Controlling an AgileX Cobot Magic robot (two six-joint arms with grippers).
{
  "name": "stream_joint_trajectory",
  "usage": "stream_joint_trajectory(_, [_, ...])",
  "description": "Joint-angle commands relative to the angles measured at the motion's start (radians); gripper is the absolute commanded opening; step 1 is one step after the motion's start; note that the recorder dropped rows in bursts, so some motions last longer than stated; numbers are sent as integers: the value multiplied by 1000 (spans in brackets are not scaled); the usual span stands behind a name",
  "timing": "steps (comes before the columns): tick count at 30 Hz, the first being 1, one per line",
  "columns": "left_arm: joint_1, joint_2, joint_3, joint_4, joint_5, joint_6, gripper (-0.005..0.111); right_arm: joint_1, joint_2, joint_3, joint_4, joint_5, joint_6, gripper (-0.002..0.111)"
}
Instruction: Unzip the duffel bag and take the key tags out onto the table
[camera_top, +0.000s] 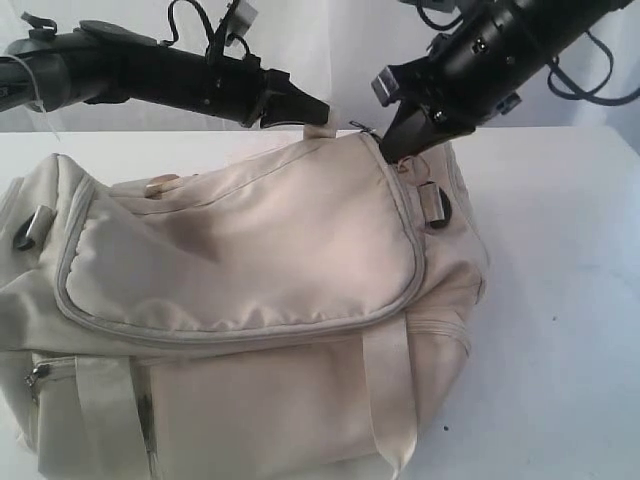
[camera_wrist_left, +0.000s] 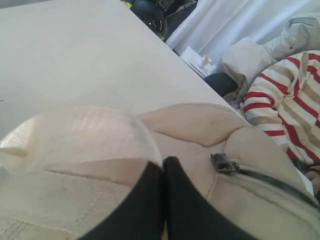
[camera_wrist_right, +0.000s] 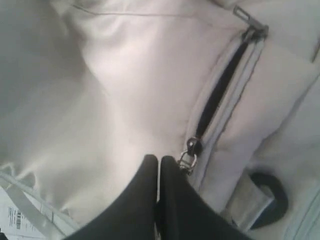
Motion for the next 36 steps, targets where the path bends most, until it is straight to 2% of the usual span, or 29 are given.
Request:
stream_joint_trajectory(1, [-2,-6,-9,-28,14,-7,0,-3,-100,138,6,-34,-22,0])
stream_joint_trajectory(12, [-2,-6,-9,-14,1,-19,0,-3,-335,417,8,-143,-20,0])
stream_joint_trajectory(21, [-2,-6,-9,-7,-3,-21,0,-3,-427,642,73,-295,-32,0])
stream_joint_trajectory(26, [-2,-6,-9,-3,3,-24,0,-3,-459,660,69,-377,-166,0])
stream_joint_trajectory(30, [-2,-6,-9,-1,3,-24,0,-3,-473,660,58,-512,-310,0])
stream_joint_trajectory(33, [-2,-6,-9,-1,3,-24,0,-3,-462,660,58,-568,-305,8])
stream_joint_trajectory(36, [-2,-6,-9,-1,3,-24,0,-3,-434,660,67,-570,-292,28])
